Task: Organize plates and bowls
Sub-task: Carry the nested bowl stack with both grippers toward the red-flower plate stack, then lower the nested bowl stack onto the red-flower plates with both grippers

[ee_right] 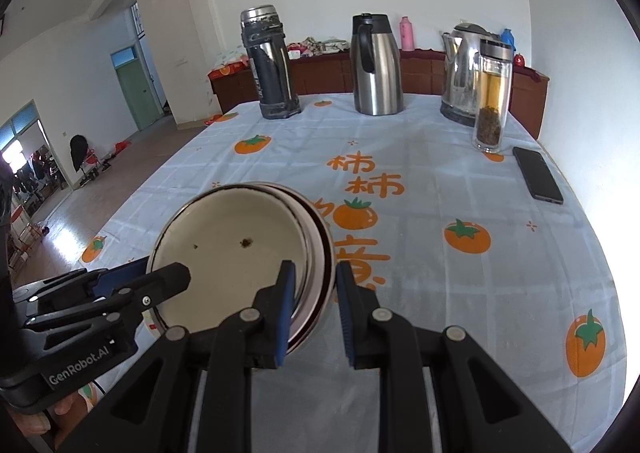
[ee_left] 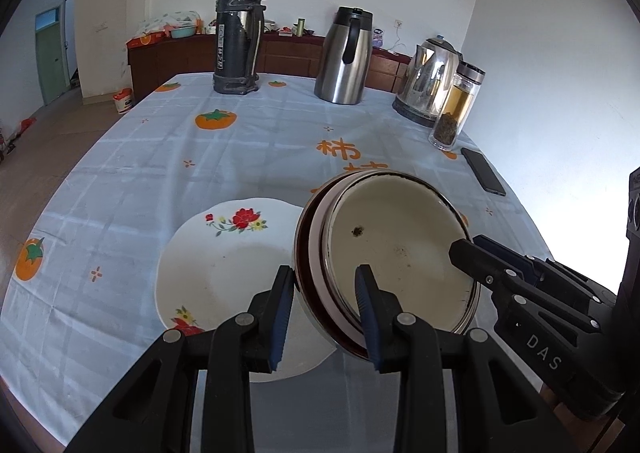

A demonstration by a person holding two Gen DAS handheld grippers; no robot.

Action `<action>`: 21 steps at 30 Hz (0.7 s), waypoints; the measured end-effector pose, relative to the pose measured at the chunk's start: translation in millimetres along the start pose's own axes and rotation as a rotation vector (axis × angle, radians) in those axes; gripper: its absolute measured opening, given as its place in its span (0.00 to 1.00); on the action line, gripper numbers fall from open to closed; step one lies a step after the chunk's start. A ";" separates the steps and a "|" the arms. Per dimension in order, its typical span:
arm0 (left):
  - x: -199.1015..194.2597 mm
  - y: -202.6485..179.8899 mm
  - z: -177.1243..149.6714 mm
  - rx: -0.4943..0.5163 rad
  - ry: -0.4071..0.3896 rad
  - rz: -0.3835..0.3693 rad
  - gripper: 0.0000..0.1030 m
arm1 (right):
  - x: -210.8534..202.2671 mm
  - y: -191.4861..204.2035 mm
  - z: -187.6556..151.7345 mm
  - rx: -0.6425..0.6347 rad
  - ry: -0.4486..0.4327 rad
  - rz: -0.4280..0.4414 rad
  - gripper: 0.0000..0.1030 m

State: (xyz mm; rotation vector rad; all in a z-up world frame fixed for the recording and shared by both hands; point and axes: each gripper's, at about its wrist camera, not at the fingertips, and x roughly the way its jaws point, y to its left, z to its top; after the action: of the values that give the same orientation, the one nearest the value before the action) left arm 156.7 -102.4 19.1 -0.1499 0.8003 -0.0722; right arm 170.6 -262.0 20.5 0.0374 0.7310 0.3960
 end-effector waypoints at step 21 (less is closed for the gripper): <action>-2.4 53.7 2.2 -0.088 -0.010 0.064 0.33 | 34.0 50.2 9.8 -0.075 0.032 0.047 0.21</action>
State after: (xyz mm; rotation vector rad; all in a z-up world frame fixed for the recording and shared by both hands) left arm 157.0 -48.9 13.7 -0.2073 0.7977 0.0243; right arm 182.9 -202.2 14.5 -0.0224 0.7473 0.4693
